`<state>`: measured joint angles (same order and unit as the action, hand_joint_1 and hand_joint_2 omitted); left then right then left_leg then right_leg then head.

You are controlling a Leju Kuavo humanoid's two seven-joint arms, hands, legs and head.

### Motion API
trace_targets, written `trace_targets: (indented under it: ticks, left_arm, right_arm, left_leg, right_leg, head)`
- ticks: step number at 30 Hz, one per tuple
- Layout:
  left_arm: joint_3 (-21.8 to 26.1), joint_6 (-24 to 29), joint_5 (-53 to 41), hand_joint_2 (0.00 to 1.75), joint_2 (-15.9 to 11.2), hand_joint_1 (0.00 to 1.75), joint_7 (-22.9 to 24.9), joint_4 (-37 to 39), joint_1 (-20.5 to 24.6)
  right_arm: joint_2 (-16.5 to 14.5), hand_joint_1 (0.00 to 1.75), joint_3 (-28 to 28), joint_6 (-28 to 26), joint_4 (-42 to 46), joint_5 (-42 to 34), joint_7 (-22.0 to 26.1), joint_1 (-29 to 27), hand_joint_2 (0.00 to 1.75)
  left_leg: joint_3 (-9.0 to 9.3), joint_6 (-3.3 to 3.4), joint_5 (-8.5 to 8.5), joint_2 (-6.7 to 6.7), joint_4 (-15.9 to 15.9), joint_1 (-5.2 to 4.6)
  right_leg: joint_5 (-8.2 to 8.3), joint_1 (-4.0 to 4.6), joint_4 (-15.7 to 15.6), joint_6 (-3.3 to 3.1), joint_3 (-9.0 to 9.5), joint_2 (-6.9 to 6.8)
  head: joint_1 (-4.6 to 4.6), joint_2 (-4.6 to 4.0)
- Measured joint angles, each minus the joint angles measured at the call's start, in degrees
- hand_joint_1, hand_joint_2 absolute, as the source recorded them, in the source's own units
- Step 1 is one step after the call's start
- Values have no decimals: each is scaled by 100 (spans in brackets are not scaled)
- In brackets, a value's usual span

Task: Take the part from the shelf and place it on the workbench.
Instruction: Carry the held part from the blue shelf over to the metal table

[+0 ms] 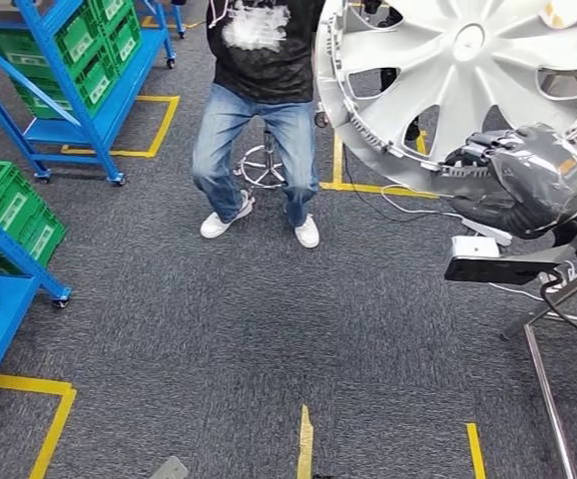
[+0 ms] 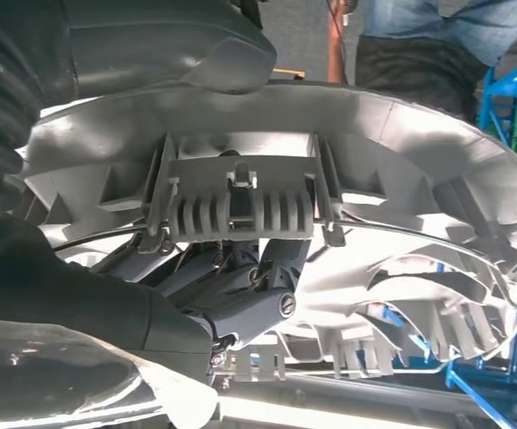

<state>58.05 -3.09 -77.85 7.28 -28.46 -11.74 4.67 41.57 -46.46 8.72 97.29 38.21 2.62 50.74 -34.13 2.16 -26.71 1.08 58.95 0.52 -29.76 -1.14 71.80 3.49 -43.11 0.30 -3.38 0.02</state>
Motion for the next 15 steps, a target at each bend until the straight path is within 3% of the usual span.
trace_targets:
  ticks: [2,4,7,9,12,13,14,15]
  left_arm:
    - [-1,-1,-2,175,7,0,0,0,4]
    - [-2,-1,-2,175,11,0,-1,0,2]
    - [-2,-3,-4,175,10,0,-1,0,-6]
    - [-2,-3,-7,175,7,0,-3,0,0]
    - [-2,-1,-7,175,2,0,-4,0,-10]
    - [-2,-1,-7,175,2,0,-4,0,-18]
    - [-2,-1,-7,175,1,0,-4,0,-24]
    - [-2,0,-7,175,-1,0,-4,0,-28]
  right_arm:
    - [-1,175,4,0,0,-1,-2,17,175]
    - [-7,175,13,1,-1,-3,-4,36,175]
    - [-13,175,12,2,-7,-5,-4,45,175]
    - [-17,175,9,2,-10,-8,-3,51,175]
    - [-40,175,-23,2,-22,-13,-11,37,175]
    - [-45,175,-40,2,-29,-14,-14,25,175]
    - [-46,175,-54,2,-34,-17,-16,13,175]
    - [-46,175,-64,2,-38,-20,-15,3,175]
  left_leg:
    - [10,-22,-13,45,1,-12]
    - [-4,-61,-21,86,13,-37]
    - [-18,-133,-35,152,20,-48]
    - [-97,-182,-216,88,243,-40]
    - [-538,-215,-724,-37,1272,-34]
    - [-658,-217,-797,-45,1542,-34]
    - [-695,-213,-758,-48,1616,-34]
    - [-630,-202,-610,-56,1464,-33]
  right_leg:
    - [310,26,-766,-35,430,-113]
    - [407,67,-1276,-88,711,-211]
    - [407,76,-1356,-170,723,-149]
    - [429,55,-1387,-232,740,-97]
    - [430,54,-1397,-284,750,-12]
    - [429,57,-1393,-288,751,25]
    - [428,59,-1385,-289,751,68]
    - [427,60,-1376,-288,752,112]
  head:
    - [-1,0]
    - [6,0]
    - [13,0]
    - [20,0]
    - [28,0]
    - [27,0]
    - [27,0]
    - [28,0]
